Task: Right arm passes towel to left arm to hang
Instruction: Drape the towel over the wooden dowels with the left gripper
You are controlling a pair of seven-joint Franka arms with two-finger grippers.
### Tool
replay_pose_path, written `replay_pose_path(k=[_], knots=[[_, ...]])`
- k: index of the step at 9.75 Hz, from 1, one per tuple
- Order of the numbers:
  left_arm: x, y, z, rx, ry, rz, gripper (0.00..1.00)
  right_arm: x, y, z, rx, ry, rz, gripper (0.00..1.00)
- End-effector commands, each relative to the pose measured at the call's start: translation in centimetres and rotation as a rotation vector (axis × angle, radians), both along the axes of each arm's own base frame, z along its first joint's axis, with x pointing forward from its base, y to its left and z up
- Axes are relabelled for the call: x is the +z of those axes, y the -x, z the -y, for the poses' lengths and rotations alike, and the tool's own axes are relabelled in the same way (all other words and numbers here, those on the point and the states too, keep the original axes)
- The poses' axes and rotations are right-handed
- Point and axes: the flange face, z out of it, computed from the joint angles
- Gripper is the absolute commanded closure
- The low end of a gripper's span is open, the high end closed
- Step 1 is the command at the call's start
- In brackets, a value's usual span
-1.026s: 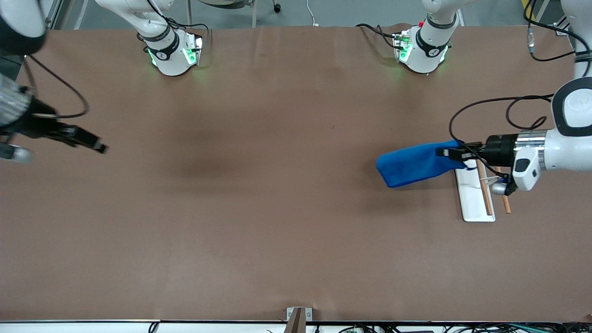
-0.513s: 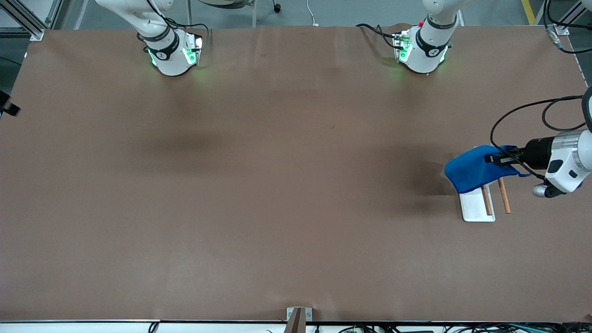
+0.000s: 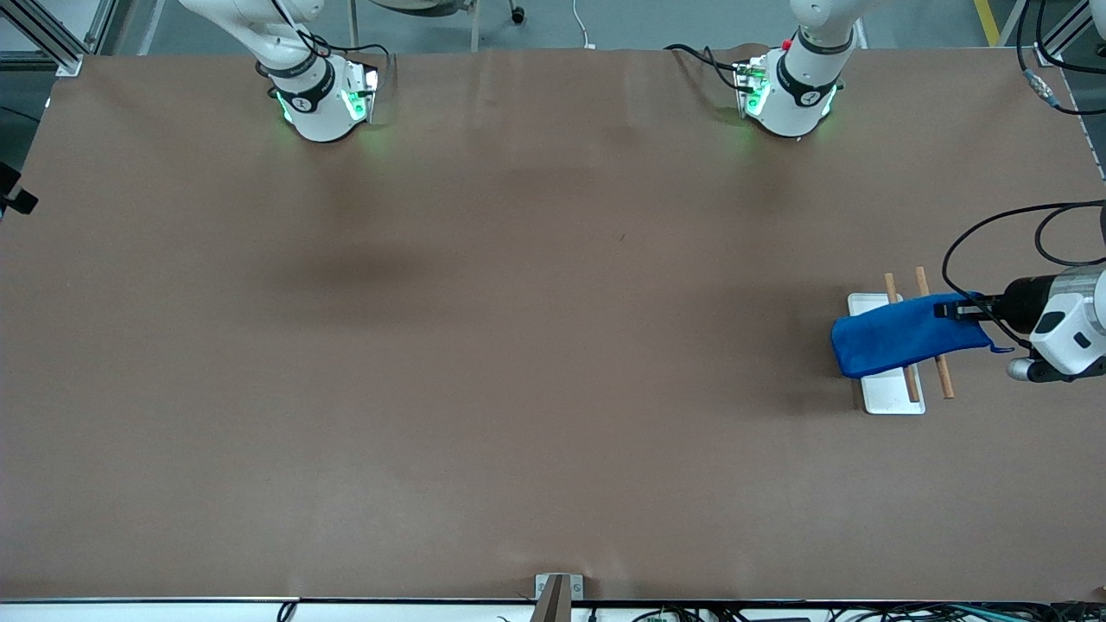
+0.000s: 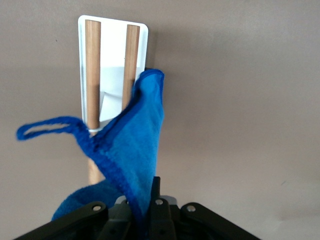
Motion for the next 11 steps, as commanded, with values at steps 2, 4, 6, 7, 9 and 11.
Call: replay_pose_path(k=[2, 4, 6, 7, 9, 11], knots=[[-1.7, 0.3, -3.7, -0.101, -0.007, 0.004, 1.0, 1.7, 0.6, 0.0, 0.008, 0.065, -0.005, 0.0], [-2.5, 0.4, -6.8, -0.135, -0.002, 0.014, 1.0, 1.4, 0.3, -0.2, 0.008, 0.059, -0.006, 0.0], [-4.4, -0.4, -9.2, -0.18, 0.012, 0.021, 1.0, 1.1, 0.3, -0.8, 0.009, 0.007, -0.006, 0.0], [-5.2, -0.4, -10.6, -0.176, 0.022, 0.031, 1.0, 1.1, 0.3, -0.7, 0.008, 0.007, -0.004, 0.0], [-6.5, -0.6, -10.9, -0.183, 0.03, 0.035, 0.9, 1.1, 0.5, -0.5, 0.004, 0.007, -0.012, 0.0], [-7.1, -0.8, -11.5, -0.187, 0.006, 0.044, 0.73, 1.3, 0.3, -0.2, 0.013, 0.02, -0.002, 0.0]])
